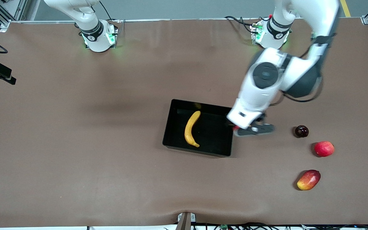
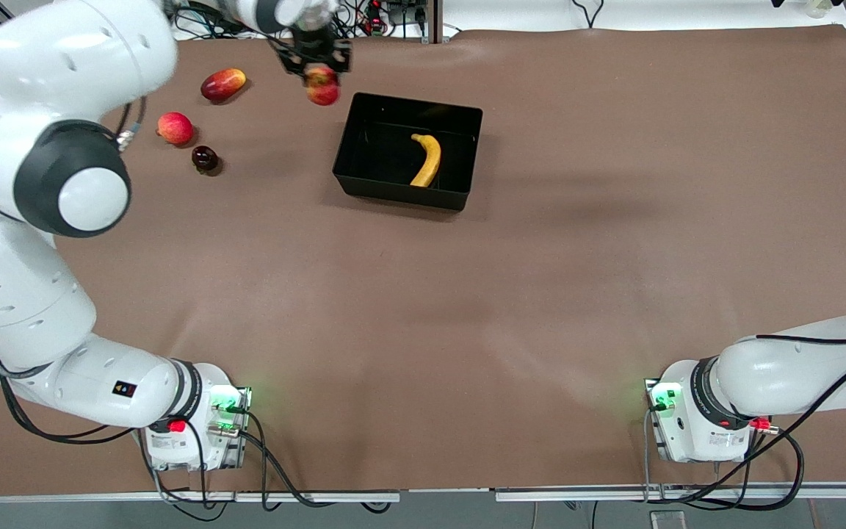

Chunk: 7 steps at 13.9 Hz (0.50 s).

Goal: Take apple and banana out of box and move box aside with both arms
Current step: 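Lift the apple and carry it beside the plum and red apple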

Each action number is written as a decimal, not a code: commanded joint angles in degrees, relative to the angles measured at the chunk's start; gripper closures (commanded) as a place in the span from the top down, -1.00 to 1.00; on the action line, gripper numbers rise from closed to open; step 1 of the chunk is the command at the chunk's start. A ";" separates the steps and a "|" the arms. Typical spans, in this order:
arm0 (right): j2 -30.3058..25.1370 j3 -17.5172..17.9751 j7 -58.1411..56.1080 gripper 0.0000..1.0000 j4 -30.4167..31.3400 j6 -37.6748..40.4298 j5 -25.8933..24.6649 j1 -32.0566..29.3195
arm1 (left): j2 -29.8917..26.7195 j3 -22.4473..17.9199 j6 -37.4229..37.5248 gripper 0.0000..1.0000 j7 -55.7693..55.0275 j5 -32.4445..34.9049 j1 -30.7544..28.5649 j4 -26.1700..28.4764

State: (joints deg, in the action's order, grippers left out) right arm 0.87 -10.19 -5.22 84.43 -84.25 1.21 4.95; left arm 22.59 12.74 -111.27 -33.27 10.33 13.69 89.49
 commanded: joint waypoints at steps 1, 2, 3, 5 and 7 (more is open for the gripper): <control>-0.70 0.78 -0.31 1.00 0.21 0.14 0.81 -1.26 | -0.27 0.45 0.96 -1.00 5.04 0.04 -5.41 1.39; -0.78 0.78 -0.31 1.00 0.21 0.14 0.81 -1.26 | 0.34 0.36 0.88 -1.00 6.53 0.22 -7.34 1.39; -0.78 0.78 -0.31 1.00 0.21 0.14 0.81 -1.17 | 1.13 0.36 0.18 -1.00 8.29 0.74 -9.71 1.47; -0.70 0.78 -0.31 1.00 0.21 0.14 0.81 -1.17 | 3.06 0.36 -3.41 -1.00 12.15 0.75 -14.11 1.39; -0.70 0.78 -0.31 1.00 0.21 0.14 0.81 -1.26 | 6.30 0.27 -7.19 -1.00 12.70 0.92 -16.84 1.12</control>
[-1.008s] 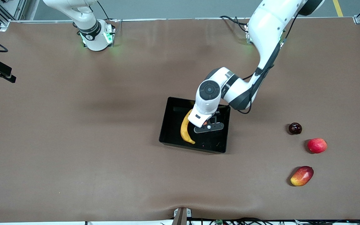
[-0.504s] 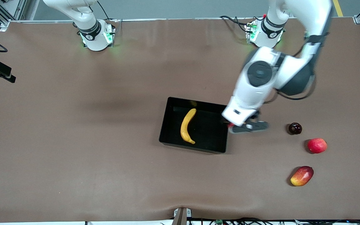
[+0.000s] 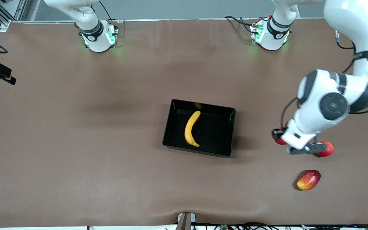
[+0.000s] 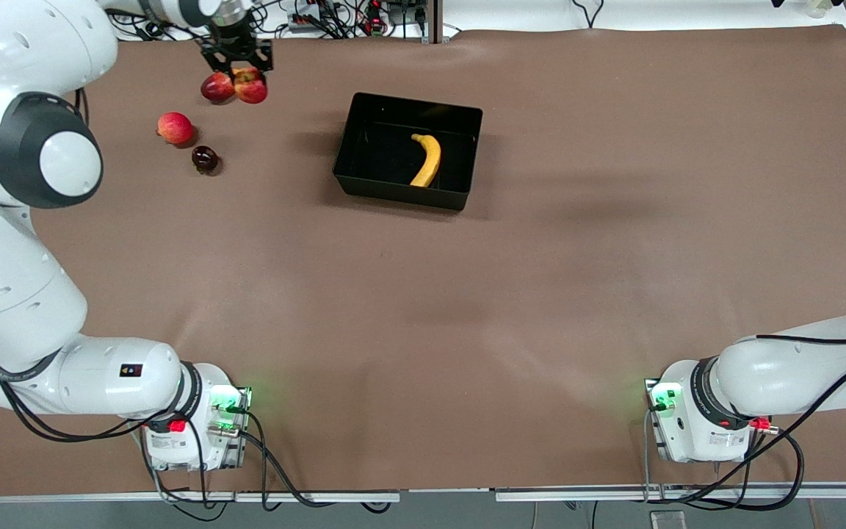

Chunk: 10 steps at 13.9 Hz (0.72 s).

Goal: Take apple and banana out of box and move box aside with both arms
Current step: 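Lower the apple onto the table and open the left gripper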

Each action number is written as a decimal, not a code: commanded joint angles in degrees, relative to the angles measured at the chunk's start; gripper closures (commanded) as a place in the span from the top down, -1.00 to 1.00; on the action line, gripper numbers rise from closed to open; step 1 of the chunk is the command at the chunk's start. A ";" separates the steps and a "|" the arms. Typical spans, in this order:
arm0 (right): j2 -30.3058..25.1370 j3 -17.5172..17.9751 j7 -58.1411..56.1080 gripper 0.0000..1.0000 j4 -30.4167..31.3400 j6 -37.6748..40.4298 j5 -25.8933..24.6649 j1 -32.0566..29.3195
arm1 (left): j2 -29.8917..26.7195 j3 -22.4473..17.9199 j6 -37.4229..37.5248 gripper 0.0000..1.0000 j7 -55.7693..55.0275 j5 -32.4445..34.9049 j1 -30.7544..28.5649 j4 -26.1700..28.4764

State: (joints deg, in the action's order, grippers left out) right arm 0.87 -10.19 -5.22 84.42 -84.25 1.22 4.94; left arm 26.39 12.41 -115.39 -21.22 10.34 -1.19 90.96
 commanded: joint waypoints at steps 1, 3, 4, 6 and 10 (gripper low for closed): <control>-0.70 0.78 -0.31 1.00 0.22 0.14 0.80 -1.25 | 4.00 0.25 -5.26 -1.00 0.66 0.83 -2.49 -0.35; -0.70 0.78 -0.31 1.00 0.30 0.23 0.80 -1.68 | 7.51 -0.02 -8.17 -1.00 0.92 0.83 -4.77 -1.65; -0.70 0.78 -0.31 1.00 0.30 0.23 0.89 -1.69 | 9.97 -0.02 -8.71 -1.00 1.09 1.35 -5.91 -3.49; -0.70 0.78 -0.31 1.00 0.30 0.31 1.59 -1.77 | 14.71 -0.28 -9.24 -1.00 1.10 3.01 -6.45 -8.06; -0.70 0.78 -0.31 1.00 0.30 0.31 1.68 -1.86 | 17.81 -2.21 -11.35 -1.00 1.18 4.17 -7.06 -9.31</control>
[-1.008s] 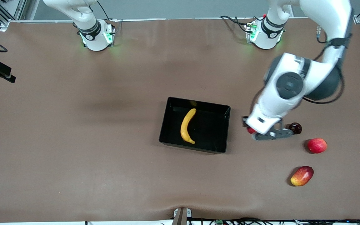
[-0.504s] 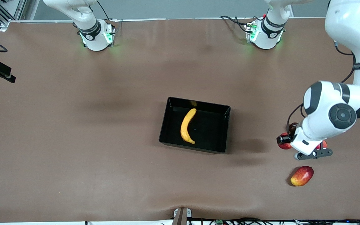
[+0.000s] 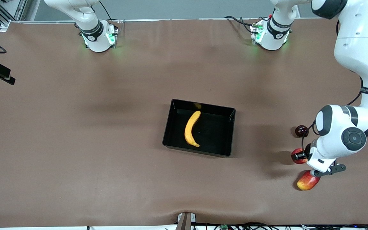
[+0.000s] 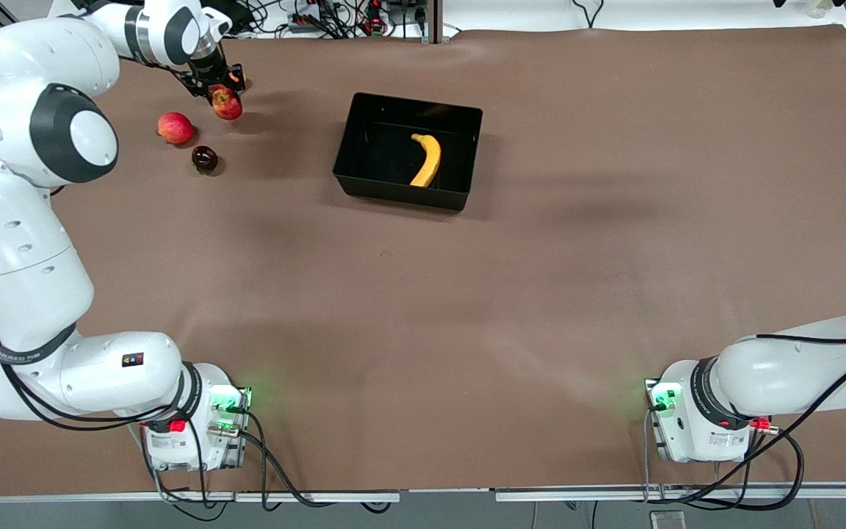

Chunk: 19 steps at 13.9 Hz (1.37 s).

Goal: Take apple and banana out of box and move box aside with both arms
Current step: 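Lower the apple onto the table and open the left gripper, then move the left gripper back to the tray and grasp the banana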

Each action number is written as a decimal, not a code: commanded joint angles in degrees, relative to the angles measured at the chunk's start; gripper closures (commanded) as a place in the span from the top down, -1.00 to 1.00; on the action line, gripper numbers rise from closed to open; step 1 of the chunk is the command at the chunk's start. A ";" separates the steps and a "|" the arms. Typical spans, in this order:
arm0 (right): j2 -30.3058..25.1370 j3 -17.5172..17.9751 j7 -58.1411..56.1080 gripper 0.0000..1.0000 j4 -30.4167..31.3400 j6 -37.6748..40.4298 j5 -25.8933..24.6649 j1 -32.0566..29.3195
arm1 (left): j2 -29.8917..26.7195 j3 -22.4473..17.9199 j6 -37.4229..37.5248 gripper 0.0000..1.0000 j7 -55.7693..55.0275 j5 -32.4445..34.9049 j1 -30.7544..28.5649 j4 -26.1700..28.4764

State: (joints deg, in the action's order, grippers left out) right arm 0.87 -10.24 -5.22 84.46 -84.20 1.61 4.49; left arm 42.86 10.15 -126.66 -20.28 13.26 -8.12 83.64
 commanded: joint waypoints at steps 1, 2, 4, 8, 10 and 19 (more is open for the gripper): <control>-0.70 0.83 -0.32 1.00 0.27 0.26 1.29 -1.41 | 2.22 0.04 -0.86 -1.00 0.15 1.24 -0.14 -1.99; -0.70 0.83 -0.32 1.00 0.27 0.26 1.29 -1.41 | 2.66 0.04 -1.91 -1.00 0.15 1.24 -0.40 -1.91; -0.70 0.83 -0.32 1.00 0.27 0.26 1.38 -1.50 | 3.54 0.04 -2.36 -1.00 0.15 1.24 -1.28 -1.82; -0.70 0.83 -0.32 1.00 0.27 0.35 1.38 -1.50 | 2.32 0.13 -1.84 1.00 0.06 1.50 -1.72 -1.29; -0.70 0.83 -0.32 1.00 0.27 0.35 1.46 -1.50 | -0.14 1.18 2.45 1.00 -0.29 0.90 -1.02 -1.29; -0.70 0.83 -0.32 1.00 0.27 0.44 1.64 -1.50 | -5.77 14.10 14.87 1.00 -15.55 1.59 11.33 -1.11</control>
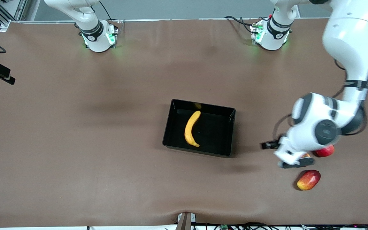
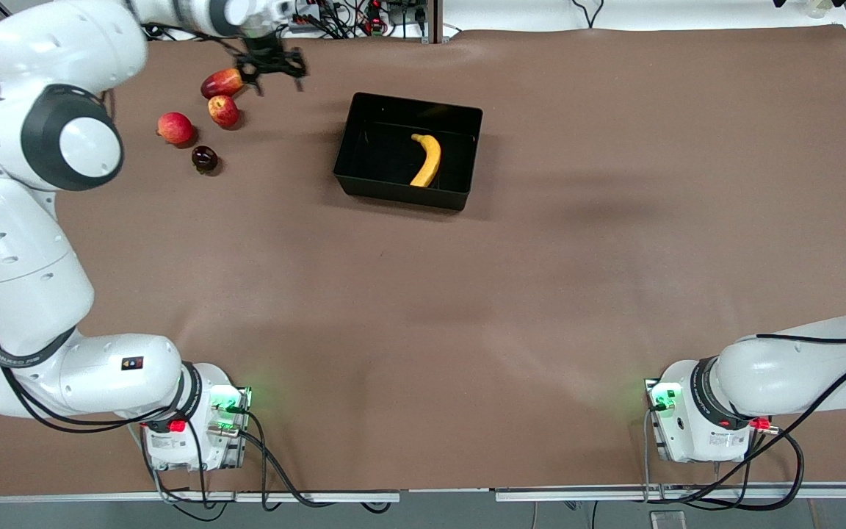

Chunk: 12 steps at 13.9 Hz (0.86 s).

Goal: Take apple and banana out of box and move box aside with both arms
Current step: 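Move the left gripper back to the tray and grasp the banana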

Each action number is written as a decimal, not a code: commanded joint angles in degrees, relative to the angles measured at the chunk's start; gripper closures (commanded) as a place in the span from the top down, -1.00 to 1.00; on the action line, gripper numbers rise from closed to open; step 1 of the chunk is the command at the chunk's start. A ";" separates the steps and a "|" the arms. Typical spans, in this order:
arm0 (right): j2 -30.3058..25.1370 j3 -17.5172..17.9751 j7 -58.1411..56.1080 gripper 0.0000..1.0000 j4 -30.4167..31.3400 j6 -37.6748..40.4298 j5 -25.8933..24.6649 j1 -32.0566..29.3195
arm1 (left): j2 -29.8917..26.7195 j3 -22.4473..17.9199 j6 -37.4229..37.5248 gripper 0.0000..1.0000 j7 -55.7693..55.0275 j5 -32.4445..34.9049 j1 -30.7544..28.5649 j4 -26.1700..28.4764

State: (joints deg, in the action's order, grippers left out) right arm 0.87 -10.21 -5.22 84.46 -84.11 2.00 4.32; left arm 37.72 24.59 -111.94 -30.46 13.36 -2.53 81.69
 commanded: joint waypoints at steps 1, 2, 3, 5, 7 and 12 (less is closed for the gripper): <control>-0.70 0.80 -0.32 1.00 0.27 0.35 1.26 -1.33 | -0.54 -0.33 -0.20 1.00 -8.19 1.49 8.48 0.67; -0.70 0.80 -0.32 1.00 0.27 0.35 1.26 -1.33 | 0.16 -0.33 -0.64 1.00 -10.39 1.41 11.03 0.58; -0.44 0.80 -0.23 1.00 0.27 0.17 1.26 -1.33 | 1.47 -0.41 -2.47 1.00 -12.06 1.32 13.05 0.49; -0.43 0.80 -0.23 1.00 0.18 0.17 1.26 -1.33 | 3.06 -0.42 -7.57 1.00 -13.57 1.49 15.44 0.67; -0.43 0.80 -0.23 1.00 0.18 0.00 1.26 -1.33 | 5.25 -0.68 -12.14 1.00 -13.49 1.49 18.42 0.76; -0.08 0.89 -0.32 1.00 -0.17 0.08 1.26 -0.99 | 10.44 -3.84 -22.43 1.00 -13.67 1.40 25.63 0.49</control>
State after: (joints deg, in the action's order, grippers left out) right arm 0.89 -10.18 -5.22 84.50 -84.14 2.09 4.28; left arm 46.96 22.27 -131.94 -43.73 13.56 20.85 82.93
